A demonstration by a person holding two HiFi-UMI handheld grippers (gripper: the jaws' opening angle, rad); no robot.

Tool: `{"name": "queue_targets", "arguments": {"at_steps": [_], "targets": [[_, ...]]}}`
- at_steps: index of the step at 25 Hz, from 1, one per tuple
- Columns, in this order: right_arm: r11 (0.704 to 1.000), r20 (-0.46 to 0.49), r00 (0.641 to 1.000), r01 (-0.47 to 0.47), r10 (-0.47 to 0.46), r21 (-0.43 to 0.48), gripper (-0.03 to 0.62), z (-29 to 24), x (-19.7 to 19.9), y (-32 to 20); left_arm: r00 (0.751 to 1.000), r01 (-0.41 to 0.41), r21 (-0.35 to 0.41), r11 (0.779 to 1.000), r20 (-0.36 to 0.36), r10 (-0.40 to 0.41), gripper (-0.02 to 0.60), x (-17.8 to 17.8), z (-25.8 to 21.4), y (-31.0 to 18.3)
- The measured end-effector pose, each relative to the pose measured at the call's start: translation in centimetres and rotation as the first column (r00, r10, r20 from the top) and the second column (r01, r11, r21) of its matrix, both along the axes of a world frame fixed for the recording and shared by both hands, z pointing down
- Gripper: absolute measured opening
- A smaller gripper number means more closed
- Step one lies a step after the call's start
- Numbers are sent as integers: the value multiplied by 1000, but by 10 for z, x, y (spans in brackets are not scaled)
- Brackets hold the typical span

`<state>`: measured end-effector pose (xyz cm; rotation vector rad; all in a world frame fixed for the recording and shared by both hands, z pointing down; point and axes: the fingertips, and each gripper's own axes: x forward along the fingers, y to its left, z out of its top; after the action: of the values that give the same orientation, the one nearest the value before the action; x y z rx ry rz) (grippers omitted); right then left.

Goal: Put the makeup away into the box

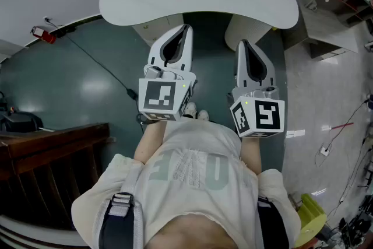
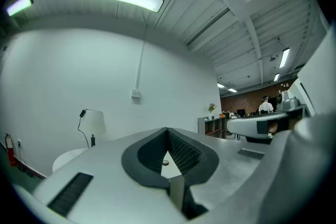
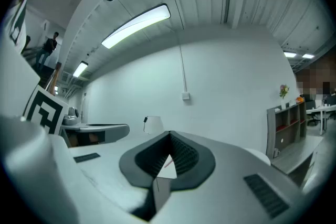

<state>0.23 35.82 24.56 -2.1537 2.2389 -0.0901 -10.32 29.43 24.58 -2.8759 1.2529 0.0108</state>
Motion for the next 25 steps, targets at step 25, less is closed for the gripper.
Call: {"name": "queue_targets", "arguments": {"at_steps": [25], "targets": [[998,8,999,-47,47,-30,5,30,15,-101,998,-21,12,1000,-51,21,8,5,12,-101]]}}
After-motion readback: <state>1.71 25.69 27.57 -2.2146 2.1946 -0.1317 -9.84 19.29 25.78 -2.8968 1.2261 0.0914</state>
